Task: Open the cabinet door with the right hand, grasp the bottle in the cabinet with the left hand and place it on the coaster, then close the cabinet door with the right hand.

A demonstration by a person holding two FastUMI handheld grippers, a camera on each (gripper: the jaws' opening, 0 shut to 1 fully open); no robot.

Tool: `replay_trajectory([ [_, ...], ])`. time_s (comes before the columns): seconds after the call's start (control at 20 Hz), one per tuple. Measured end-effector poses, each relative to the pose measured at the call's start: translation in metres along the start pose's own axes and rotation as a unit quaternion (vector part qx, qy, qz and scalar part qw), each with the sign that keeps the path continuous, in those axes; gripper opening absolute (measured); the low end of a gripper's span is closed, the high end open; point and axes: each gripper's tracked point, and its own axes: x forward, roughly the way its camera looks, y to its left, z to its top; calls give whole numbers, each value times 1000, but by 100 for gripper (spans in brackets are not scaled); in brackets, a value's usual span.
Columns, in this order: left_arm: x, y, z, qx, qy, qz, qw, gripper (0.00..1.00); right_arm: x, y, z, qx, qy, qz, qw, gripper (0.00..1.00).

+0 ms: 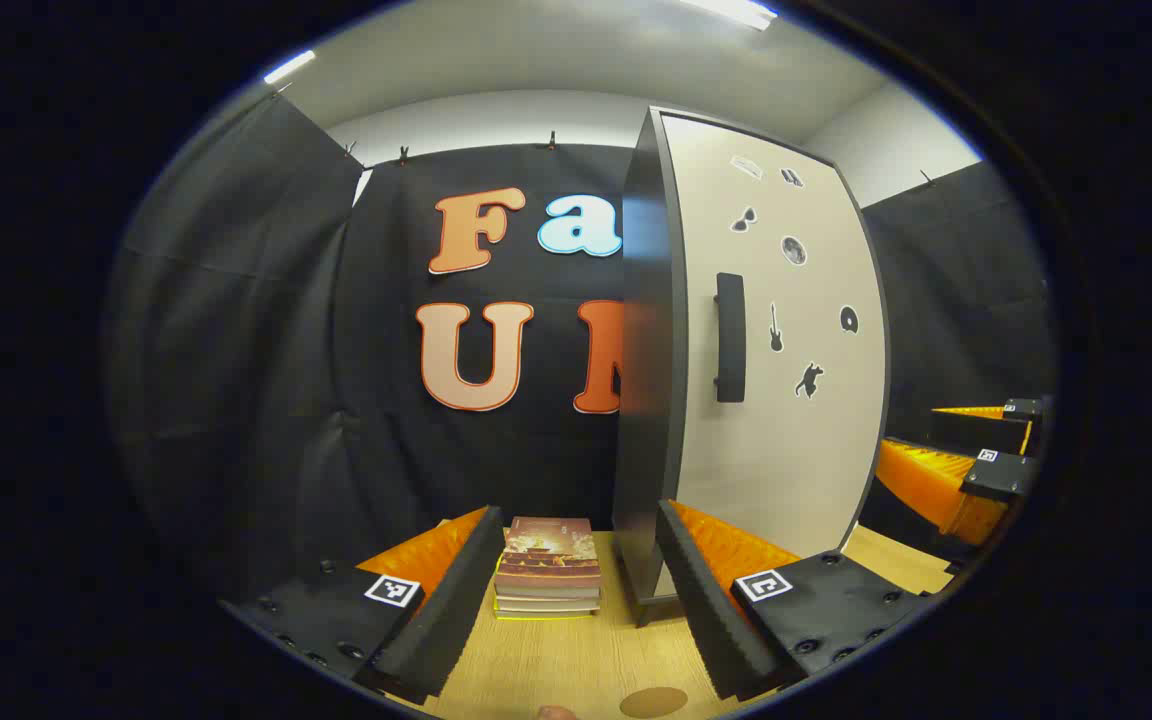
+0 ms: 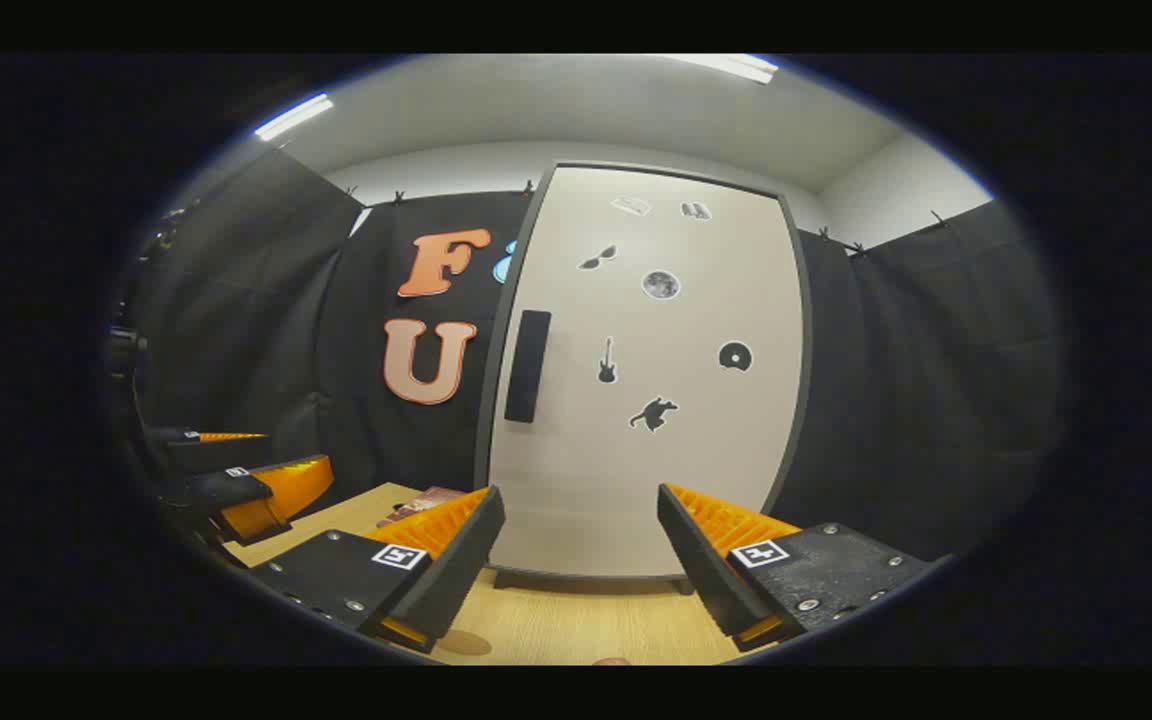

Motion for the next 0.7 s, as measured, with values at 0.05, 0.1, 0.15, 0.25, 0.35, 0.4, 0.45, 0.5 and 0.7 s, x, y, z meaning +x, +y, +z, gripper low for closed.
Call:
replay_trajectory([
  [0.05, 5, 0, 2, 2, 3, -8, 1000, 98, 3, 5, -1, 4, 4, -2, 1000, 95],
  [0.1, 8, 1, 4, 3, 5, -14, 1000, 99, 6, 10, -2, 7, 8, -4, 1000, 95],
  [0.15, 14, 1, 7, 6, 5, -23, 1000, 99, 11, 12, -2, 10, 11, -8, 1000, 95],
  [0.25, 24, 3, 10, 15, 3, -36, 999, 100, 18, 16, 0, 18, 12, -18, 1000, 95],
  [0.35, 33, 1, 10, 19, 0, -51, 998, 99, 26, 17, 4, 25, 7, -30, 999, 95],
  [0.4, 38, 1, 7, 21, 2, -58, 998, 100, 30, 17, 6, 26, 4, -37, 999, 95],
  [0.45, 42, 1, 7, 23, 3, -63, 998, 99, 33, 16, 8, 25, 2, -43, 999, 95],
  [0.5, 46, 2, 5, 26, 7, -66, 997, 99, 36, 16, 9, 23, 1, -49, 999, 95],
  [0.7, 54, 8, 4, 15, 0, -61, 998, 99, 41, 15, 13, 9, -2, -53, 999, 95],
])
